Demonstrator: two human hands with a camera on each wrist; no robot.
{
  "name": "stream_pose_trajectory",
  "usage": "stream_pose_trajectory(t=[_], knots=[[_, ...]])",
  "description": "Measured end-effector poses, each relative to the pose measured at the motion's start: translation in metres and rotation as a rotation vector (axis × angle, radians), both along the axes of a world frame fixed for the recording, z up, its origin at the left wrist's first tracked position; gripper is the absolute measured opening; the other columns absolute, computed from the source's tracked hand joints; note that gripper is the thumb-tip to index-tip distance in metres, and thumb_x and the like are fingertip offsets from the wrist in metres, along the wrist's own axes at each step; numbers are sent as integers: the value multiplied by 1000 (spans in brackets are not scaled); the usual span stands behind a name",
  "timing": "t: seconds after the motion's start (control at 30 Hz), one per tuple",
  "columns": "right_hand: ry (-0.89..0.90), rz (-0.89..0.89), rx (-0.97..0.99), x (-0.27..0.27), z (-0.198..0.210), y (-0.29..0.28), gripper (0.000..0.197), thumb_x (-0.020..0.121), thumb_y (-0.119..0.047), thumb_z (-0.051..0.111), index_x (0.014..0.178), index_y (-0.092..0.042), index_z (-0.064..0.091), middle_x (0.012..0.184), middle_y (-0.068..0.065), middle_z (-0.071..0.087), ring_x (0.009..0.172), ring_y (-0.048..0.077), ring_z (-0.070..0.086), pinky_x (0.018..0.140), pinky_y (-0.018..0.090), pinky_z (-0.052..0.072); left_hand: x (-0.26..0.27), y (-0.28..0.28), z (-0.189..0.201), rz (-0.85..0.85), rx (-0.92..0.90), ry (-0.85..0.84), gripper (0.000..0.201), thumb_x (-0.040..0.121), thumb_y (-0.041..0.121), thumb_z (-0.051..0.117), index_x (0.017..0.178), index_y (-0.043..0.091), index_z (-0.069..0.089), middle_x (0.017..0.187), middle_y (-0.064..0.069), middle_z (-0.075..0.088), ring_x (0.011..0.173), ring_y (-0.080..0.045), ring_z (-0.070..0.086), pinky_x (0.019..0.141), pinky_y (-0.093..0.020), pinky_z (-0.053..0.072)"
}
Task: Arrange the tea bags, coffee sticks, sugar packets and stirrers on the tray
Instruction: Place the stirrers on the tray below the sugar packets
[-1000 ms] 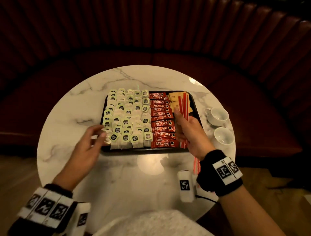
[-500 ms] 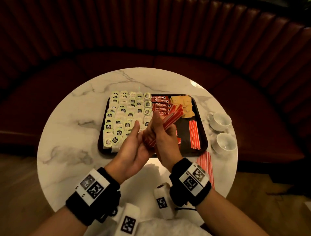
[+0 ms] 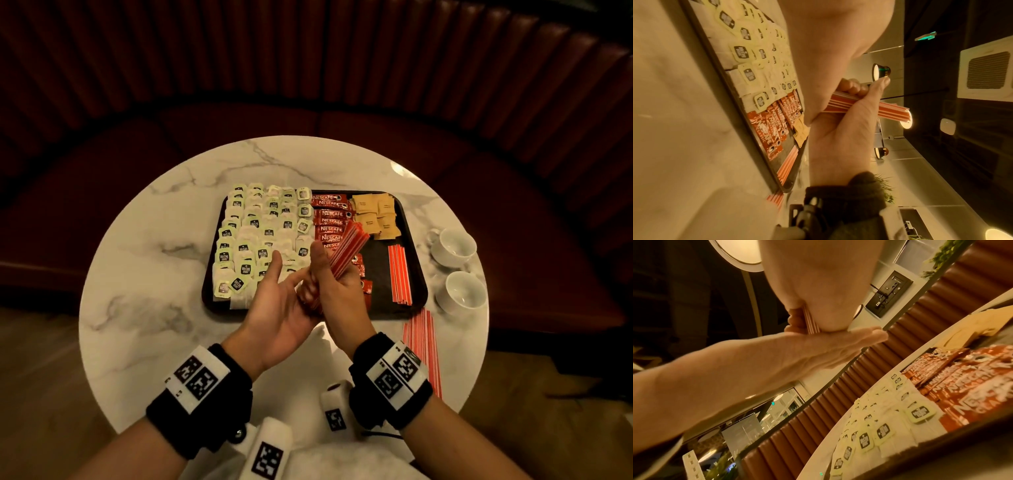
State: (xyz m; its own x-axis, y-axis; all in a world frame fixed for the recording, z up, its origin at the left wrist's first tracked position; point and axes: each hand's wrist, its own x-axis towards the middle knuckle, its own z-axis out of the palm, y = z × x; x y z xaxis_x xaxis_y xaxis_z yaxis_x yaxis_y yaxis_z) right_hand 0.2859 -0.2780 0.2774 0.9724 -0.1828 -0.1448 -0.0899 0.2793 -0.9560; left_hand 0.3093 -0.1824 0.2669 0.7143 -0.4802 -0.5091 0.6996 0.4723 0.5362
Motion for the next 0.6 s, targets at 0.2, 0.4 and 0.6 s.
stream_pose_trajectory(t=[0.2,0.4,0.6], knots=[[269,234,-96,-15,-18,-13,32,99,-35,55,74,-17,44,53,-6,34,41,8,28,40,22,24,5,11,4,-42,572,-603,50,94,52,50,140,33,45,142,13,48,124,5,46,99,-24,41],[414,382,-115,-24,-22,-16,28,104,-27,44,78,-14,45,52,-7,37,42,8,27,41,22,23,-5,11,8,-277,775,-836,46,100,31,49,145,36,41,135,11,51,122,-5,52,97,-29,52],[466,414,-124,-22,-21,-33,16,101,-29,50,95,-15,52,59,-3,38,45,9,29,41,21,25,-5,20,2,-307,721,-776,46,97,39,48,142,45,38,127,24,53,116,6,54,100,-22,45]])
